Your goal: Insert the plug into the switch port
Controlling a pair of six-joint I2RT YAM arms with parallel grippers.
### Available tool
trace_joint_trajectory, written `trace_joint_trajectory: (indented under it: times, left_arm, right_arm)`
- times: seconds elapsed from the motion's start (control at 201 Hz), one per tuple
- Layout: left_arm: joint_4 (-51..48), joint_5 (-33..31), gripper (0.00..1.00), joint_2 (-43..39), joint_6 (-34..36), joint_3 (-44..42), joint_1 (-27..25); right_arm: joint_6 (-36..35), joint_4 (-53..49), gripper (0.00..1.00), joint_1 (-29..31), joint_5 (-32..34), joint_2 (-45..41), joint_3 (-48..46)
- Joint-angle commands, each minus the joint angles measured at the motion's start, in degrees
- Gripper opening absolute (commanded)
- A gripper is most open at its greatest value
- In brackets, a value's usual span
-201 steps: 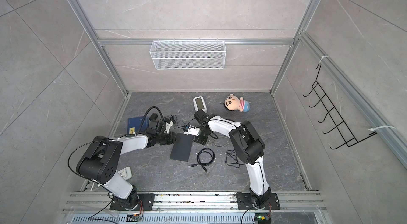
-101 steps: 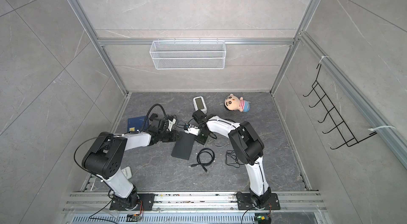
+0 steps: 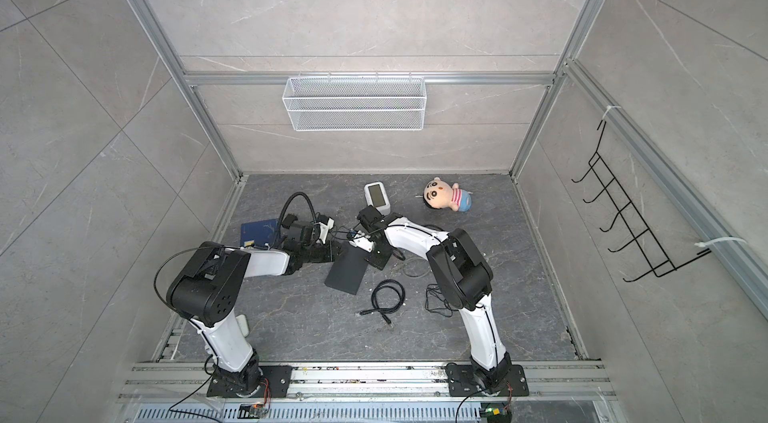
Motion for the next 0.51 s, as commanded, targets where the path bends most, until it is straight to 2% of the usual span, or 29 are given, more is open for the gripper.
trace_joint_trajectory:
  times: [0.0,0.224,0.503]
  left_arm:
    - [-0.81,14.34,0.30,2.47,-2.12,-2.47,-6.45]
    - [-0.31,14.28,0.30,1.33,-3.86,-3.54,-7.23]
    - [0.34,12.73,0.29,-0.62,-5.74,-5.06,-9.57]
  right_arm:
    - [2.52,24.92,0.02,4.87,-10.88,1.60,5.49]
    - [4.22,28.38,0.03,4.80,-10.53,1.71,5.26]
    - [11.56,37.20,0.05,4.79,-11.38,2.84,4.45]
